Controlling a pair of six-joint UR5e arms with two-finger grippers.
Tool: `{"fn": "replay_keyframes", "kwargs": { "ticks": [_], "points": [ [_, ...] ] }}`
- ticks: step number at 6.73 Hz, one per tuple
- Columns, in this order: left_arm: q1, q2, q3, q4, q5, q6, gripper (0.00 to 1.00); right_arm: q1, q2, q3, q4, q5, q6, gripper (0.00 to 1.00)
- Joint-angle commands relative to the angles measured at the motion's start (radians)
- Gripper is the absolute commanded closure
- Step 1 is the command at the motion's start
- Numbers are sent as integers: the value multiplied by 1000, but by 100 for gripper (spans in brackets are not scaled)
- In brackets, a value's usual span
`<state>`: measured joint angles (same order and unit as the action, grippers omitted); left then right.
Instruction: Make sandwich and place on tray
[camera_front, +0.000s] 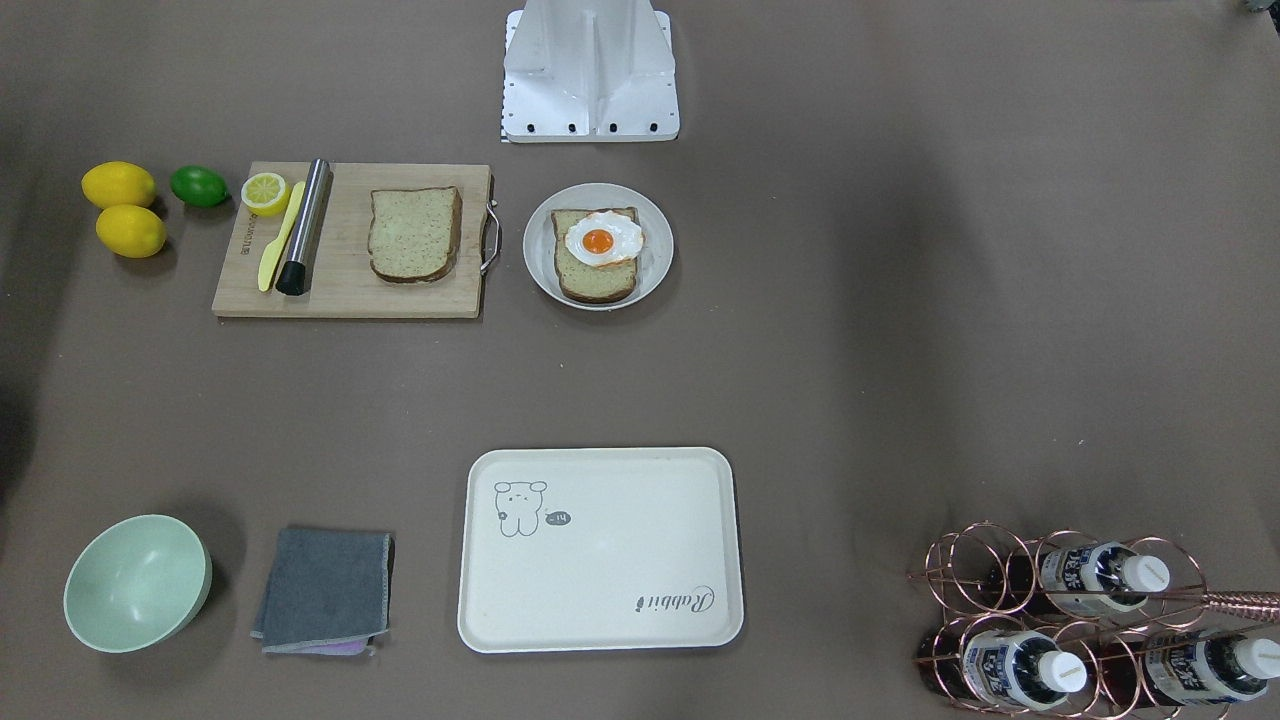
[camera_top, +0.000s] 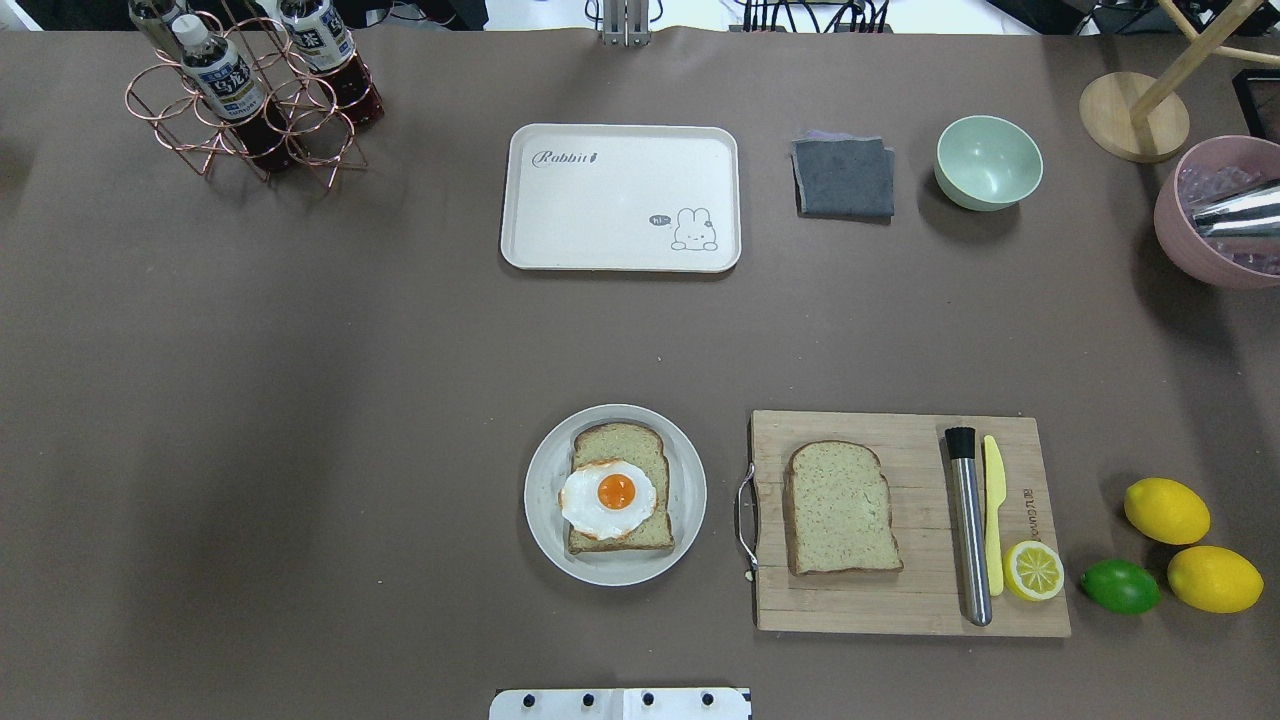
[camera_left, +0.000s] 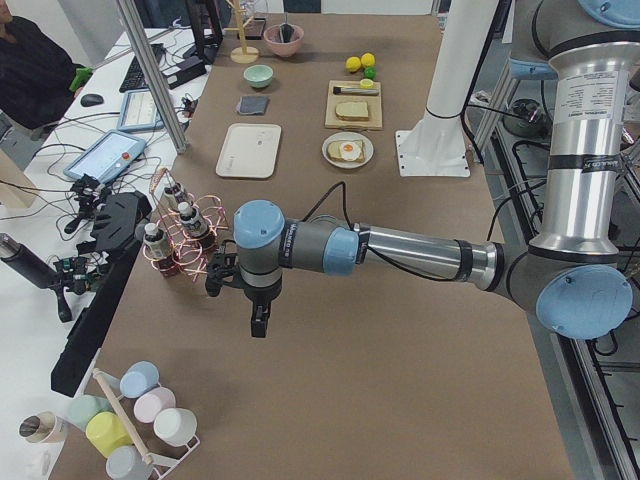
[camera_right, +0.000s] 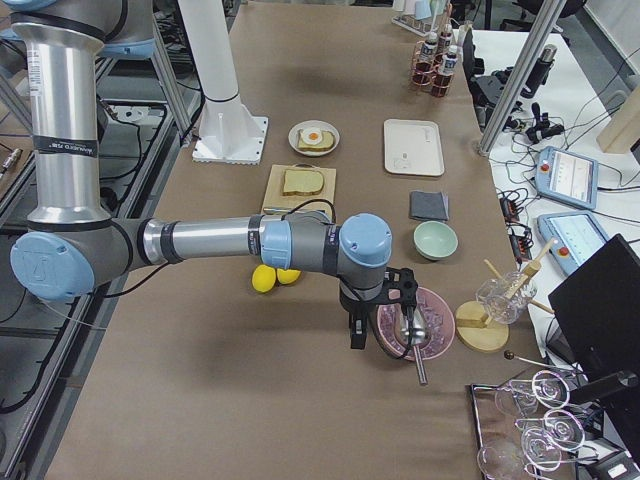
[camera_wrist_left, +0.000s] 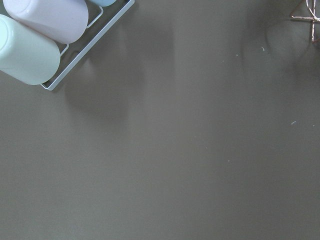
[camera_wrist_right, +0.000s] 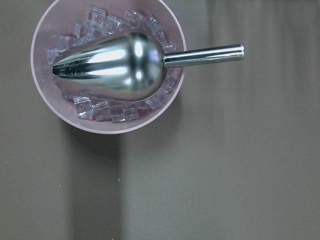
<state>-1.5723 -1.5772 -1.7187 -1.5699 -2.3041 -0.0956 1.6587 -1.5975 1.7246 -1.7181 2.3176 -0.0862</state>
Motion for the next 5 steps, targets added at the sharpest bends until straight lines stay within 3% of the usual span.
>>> {"fn": "replay_keyframes", "kwargs": {
  "ticks": [1,5],
  "points": [
    [2,-4,-7,1,-3,-7,2,0,7,0,0,0,0,0],
    [17,2,-6,1,-5,-4,2,-5,36,-8,0,-4,3,0]
  ]
}}
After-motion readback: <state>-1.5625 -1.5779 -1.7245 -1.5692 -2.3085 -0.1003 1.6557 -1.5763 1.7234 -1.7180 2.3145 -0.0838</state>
